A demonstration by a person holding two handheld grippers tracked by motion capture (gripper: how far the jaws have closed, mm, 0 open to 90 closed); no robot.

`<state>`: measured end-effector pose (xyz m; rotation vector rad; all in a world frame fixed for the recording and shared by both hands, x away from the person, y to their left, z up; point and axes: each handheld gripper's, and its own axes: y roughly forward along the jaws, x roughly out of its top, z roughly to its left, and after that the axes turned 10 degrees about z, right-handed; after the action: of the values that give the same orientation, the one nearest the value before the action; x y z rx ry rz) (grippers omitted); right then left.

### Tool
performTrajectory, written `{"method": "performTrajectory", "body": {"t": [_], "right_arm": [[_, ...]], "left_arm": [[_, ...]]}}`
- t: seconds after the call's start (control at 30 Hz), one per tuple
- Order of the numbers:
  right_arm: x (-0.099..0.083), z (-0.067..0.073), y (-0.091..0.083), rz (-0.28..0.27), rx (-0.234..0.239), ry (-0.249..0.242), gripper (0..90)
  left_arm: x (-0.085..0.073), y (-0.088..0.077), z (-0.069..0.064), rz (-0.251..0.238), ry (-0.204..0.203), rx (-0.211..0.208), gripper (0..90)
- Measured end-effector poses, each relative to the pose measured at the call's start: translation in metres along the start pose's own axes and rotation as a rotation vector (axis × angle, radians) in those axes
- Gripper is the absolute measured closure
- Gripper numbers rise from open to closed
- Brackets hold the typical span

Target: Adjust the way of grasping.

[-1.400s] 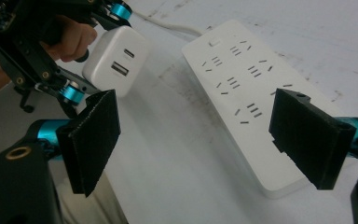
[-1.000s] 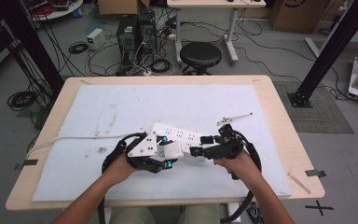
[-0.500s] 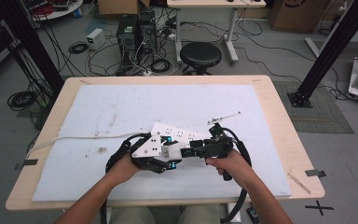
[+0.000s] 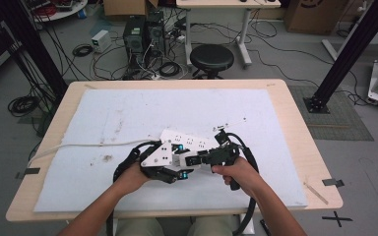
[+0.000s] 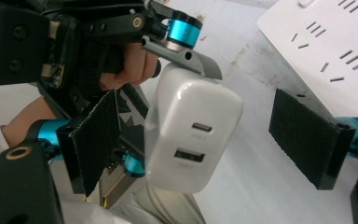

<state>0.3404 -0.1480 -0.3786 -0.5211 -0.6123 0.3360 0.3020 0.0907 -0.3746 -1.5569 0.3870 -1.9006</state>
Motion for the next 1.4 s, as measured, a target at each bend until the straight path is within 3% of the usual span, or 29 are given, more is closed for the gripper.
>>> {"method": "performTrajectory", "body": {"t": [0.17,0.23,0.43,0.53,0.57,0.7,0.77,0.8,1.0,1.17,1.27,1.4], "right_arm": [[0.000,-0.003,0.003,0.011,0.008,0.016,21.3],[-0.001,-0.005,0.003,0.007,0.015,0.025,27.4],[-0.003,-0.010,0.004,0.024,0.090,0.065,42.9],[-0.003,-0.011,0.004,0.027,0.142,0.065,55.6],[-0.004,-0.011,0.004,0.028,0.139,0.070,56.2],[-0.005,-0.012,0.002,0.028,0.127,0.075,60.1],[-0.006,-0.012,-0.001,0.019,0.120,0.078,61.4],[-0.006,-0.013,-0.002,0.009,0.118,0.067,61.8],[-0.011,-0.015,-0.019,-0.046,0.043,0.050,62.8],[-0.015,-0.017,-0.032,-0.110,0.010,0.035,63.0],[-0.017,-0.017,-0.039,-0.146,0.011,0.030,63.0],[-0.020,-0.015,-0.047,-0.180,-0.036,0.000,63.0]], "left_arm": [[0.000,0.001,0.000,0.002,0.011,-0.003,42.5],[0.000,0.002,0.000,-0.001,0.011,-0.004,42.5],[0.001,0.003,0.000,0.004,0.018,-0.003,42.5],[0.000,0.004,0.000,0.002,0.020,0.000,42.5],[0.000,0.004,0.001,-0.001,0.023,0.000,42.4],[-0.001,0.004,0.004,-0.020,-0.045,-0.037,39.8],[-0.002,0.002,0.006,-0.021,-0.111,-0.022,27.0],[-0.004,0.001,0.007,-0.017,-0.132,-0.011,25.1],[-0.019,-0.012,0.008,-0.043,-0.193,0.011,24.7],[-0.029,-0.023,0.008,-0.051,-0.223,0.031,23.7],[-0.035,-0.028,0.010,-0.067,-0.262,0.042,23.7],[-0.044,-0.037,0.013,-0.089,-0.311,0.076,23.7]]}}
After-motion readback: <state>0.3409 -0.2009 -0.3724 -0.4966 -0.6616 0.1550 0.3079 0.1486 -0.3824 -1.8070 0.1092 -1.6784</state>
